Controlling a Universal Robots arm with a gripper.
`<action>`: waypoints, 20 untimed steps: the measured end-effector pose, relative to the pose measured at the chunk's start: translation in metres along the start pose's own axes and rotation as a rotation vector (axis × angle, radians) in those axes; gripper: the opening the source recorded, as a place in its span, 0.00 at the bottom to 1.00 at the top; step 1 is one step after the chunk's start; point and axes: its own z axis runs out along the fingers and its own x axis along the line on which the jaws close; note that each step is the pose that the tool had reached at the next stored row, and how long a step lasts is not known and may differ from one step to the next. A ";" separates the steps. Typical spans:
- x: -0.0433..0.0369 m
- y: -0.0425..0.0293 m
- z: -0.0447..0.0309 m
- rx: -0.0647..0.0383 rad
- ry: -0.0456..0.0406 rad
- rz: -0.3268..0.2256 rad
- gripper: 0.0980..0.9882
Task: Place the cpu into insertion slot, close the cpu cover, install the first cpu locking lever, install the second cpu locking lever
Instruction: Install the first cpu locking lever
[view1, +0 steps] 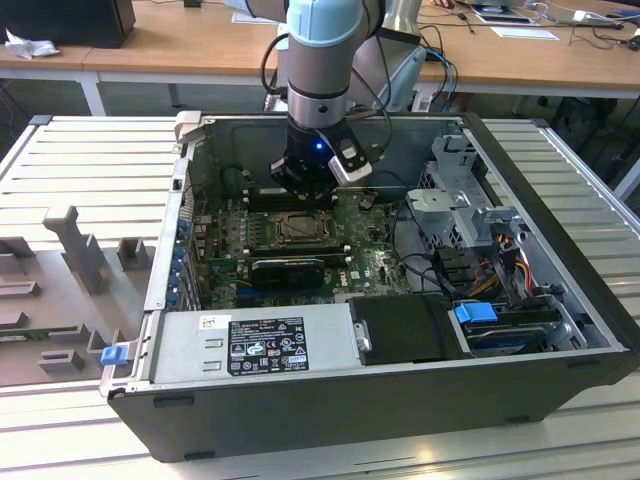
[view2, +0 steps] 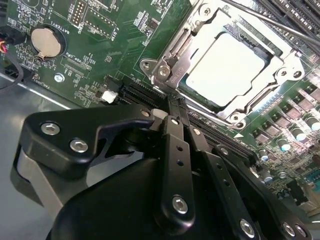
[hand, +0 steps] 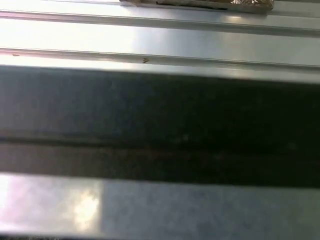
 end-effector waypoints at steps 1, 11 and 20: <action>0.0000 0.0000 0.0004 0.001 0.0000 0.000 0.01; -0.0003 0.0014 -0.0135 0.001 -0.0001 0.000 0.01; -0.0001 -0.0034 -0.0184 0.002 -0.0001 0.000 0.01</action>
